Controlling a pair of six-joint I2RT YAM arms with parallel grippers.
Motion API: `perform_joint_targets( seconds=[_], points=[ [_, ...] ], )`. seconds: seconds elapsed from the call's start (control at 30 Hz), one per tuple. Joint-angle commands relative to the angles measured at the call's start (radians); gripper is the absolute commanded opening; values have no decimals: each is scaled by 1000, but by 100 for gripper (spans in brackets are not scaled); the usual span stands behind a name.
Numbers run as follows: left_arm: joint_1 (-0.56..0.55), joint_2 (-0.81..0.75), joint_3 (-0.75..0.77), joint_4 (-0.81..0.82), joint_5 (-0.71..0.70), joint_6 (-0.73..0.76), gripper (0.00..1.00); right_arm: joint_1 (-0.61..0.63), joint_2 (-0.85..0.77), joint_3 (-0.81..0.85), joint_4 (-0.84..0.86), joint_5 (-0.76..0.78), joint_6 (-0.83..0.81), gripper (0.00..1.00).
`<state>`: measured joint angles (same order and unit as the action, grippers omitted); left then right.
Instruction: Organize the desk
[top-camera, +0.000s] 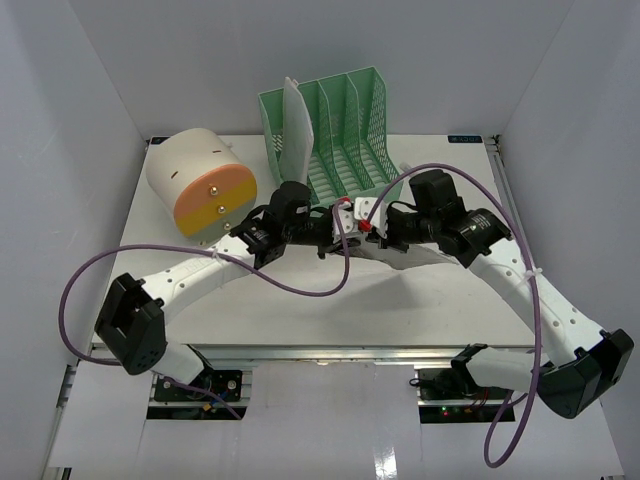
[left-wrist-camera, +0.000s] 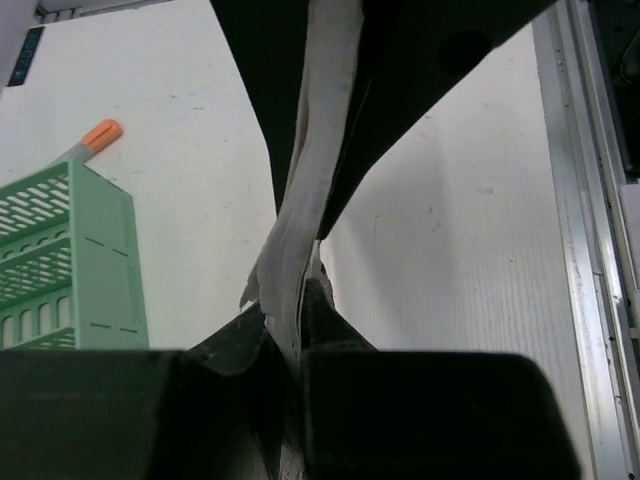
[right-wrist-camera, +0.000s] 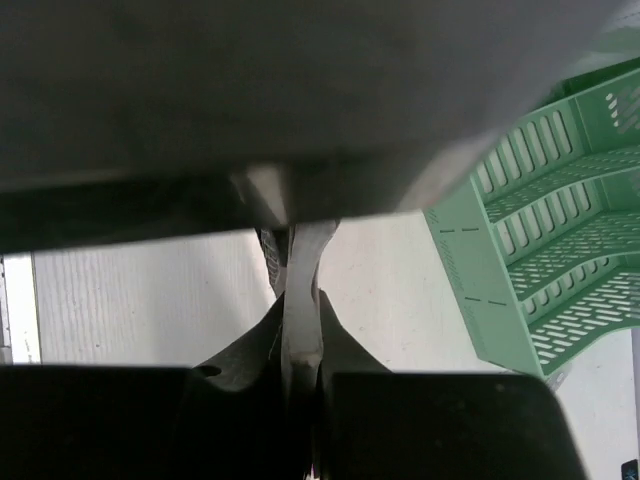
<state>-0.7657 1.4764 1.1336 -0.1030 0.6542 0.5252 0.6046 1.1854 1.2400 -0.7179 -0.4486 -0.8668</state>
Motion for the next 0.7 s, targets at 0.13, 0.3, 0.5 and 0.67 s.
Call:
perform_joint_targets(
  seconds=[0.13,0.3,0.5,0.67],
  points=[
    [5,-276,-186,280,-291,-139,89,6,-21,19,48,61,51,8],
    [9,-437,-303,395,-431,-218,98,-70,37,67,118,54,73,8],
    [9,-744,-439,376,-508,-358,98,-210,283,393,239,-43,216,8],
    [9,-993,-520,239,-601,-480,98,-201,474,621,443,68,437,8]
  ],
)
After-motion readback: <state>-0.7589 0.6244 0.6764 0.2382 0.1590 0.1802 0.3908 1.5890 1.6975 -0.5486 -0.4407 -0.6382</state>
